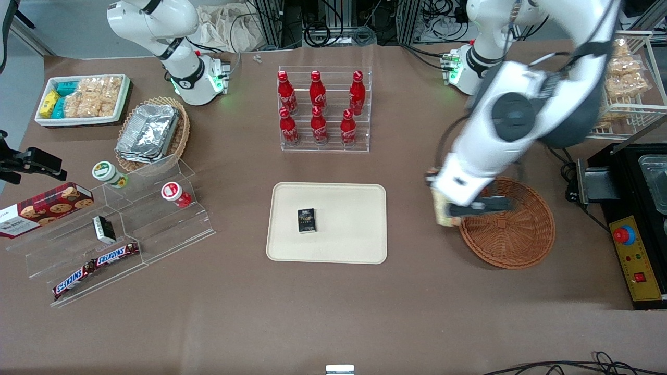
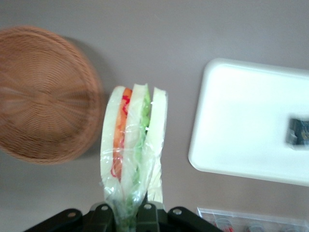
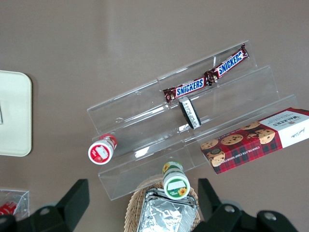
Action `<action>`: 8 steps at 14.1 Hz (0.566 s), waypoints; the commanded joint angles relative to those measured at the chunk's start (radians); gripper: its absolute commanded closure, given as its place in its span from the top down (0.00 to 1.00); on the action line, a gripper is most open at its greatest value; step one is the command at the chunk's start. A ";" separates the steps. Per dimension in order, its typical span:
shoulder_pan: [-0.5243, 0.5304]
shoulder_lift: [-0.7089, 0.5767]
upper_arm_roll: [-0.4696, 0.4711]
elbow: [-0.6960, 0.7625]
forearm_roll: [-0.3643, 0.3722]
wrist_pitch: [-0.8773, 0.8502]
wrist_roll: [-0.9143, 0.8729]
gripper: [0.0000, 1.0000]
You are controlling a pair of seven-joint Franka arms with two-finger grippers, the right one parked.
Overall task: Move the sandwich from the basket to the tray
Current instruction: 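Lift the sandwich and carry it over the cream tray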
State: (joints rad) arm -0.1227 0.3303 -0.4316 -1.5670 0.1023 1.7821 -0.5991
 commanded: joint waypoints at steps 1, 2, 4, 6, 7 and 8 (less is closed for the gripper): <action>-0.106 0.224 0.010 0.193 0.013 -0.018 0.019 0.00; -0.127 0.283 0.011 0.241 0.014 -0.015 0.021 0.00; -0.172 0.351 0.013 0.274 0.031 0.023 0.018 0.00; -0.211 0.384 0.013 0.269 0.104 0.077 0.007 0.00; -0.225 0.409 0.014 0.269 0.115 0.088 0.004 0.00; -0.229 0.435 0.014 0.268 0.117 0.115 0.004 0.00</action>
State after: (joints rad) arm -0.3185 0.7209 -0.4279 -1.3421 0.1929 1.8861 -0.5939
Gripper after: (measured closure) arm 0.837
